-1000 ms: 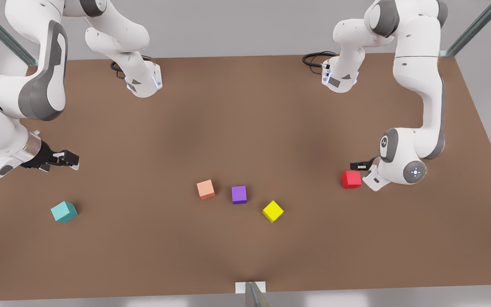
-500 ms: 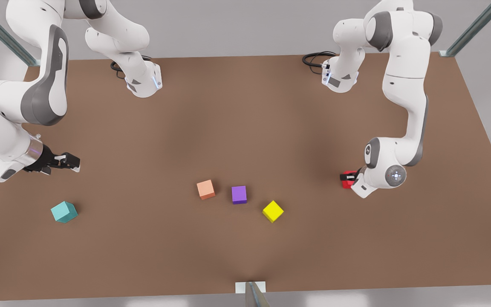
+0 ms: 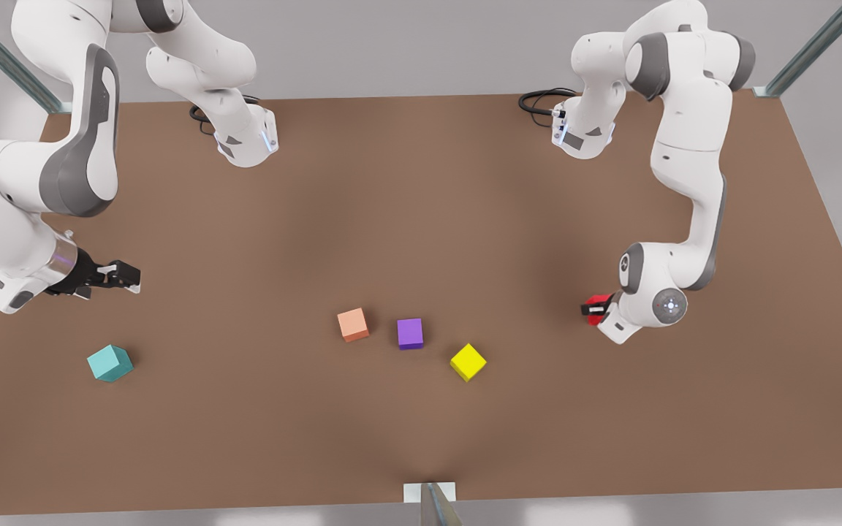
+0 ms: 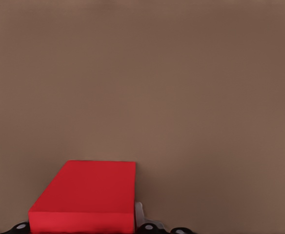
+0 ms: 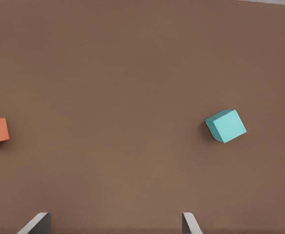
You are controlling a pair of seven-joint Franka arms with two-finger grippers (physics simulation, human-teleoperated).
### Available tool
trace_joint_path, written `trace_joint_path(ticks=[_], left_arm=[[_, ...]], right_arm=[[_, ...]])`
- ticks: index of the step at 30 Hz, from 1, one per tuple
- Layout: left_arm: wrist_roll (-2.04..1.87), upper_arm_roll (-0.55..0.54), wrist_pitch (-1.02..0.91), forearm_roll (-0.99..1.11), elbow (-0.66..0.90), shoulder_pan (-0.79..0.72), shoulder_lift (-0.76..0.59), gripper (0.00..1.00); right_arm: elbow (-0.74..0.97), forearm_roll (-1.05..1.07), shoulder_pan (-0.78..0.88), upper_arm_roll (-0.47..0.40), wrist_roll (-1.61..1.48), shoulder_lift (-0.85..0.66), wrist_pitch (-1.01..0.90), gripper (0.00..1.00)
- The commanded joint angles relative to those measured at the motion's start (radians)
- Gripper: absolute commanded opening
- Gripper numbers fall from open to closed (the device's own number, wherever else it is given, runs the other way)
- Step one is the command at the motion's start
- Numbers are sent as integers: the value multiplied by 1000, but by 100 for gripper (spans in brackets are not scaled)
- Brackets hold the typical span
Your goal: Pick up red wooden cube and pass to hand red wooden cube and place in blue wooden cube
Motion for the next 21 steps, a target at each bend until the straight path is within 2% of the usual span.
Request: trace_joint_path(ticks=[1, 2, 4, 6, 7, 8, 9, 11, 12, 13, 14, 16, 19, 21], left_arm=[[-6, -14, -12, -66, 21, -4, -18, 59], [-12, -34, -104, -98, 75, -1, -12, 55], [-35, -43, -216, -207, 142, -2, -15, 55], [-224, -144, -581, -310, 375, -2, -6, 55], [-235, -195, -669, -394, 448, -2, 11, 55], [-212, -215, -676, -541, 461, -4, 12, 55], [-160, -246, -673, -597, 500, -4, 34, 55], [-123, -342, -652, -611, 647, -4, 166, 54], [-117, -397, -560, -637, 665, -5, 204, 56], [-66, -439, -454, -655, 664, -10, 209, 47], [-3, -460, -434, -744, 678, -8, 244, 47], [207, -468, -434, -1022, 678, -18, 318, 51], [440, -471, -526, -1185, 676, -4, 382, 52], [579, -471, -540, -1220, 676, -4, 391, 52]], right_arm=[[2, 9, 30, 2, -97, 11, -3, 100], [13, 65, 61, 2, -322, 53, -4, 100], [14, 300, 82, 4, -497, 120, -7, 100], [22, 440, 93, 10, -806, 206, -2, 100], [45, 486, 107, 11, -881, 243, -2, 100], [75, 573, 110, 11, -1010, 278, -2, 100], [123, 622, 113, 11, -1113, 323, -5, 100], [190, 783, 112, 11, -1240, 404, -74, 100], [216, 886, 106, 10, -1271, 445, -131, 100], [223, 966, 101, 8, -1294, 465, -154, 100], [226, 1055, 101, 8, -1412, 504, -151, 100], [218, 1181, 92, 7, -1579, 548, -145, 100], [206, 1321, 99, 10, -1637, 567, -143, 100], [206, 1383, 113, 8, -1673, 573, -138, 100]])
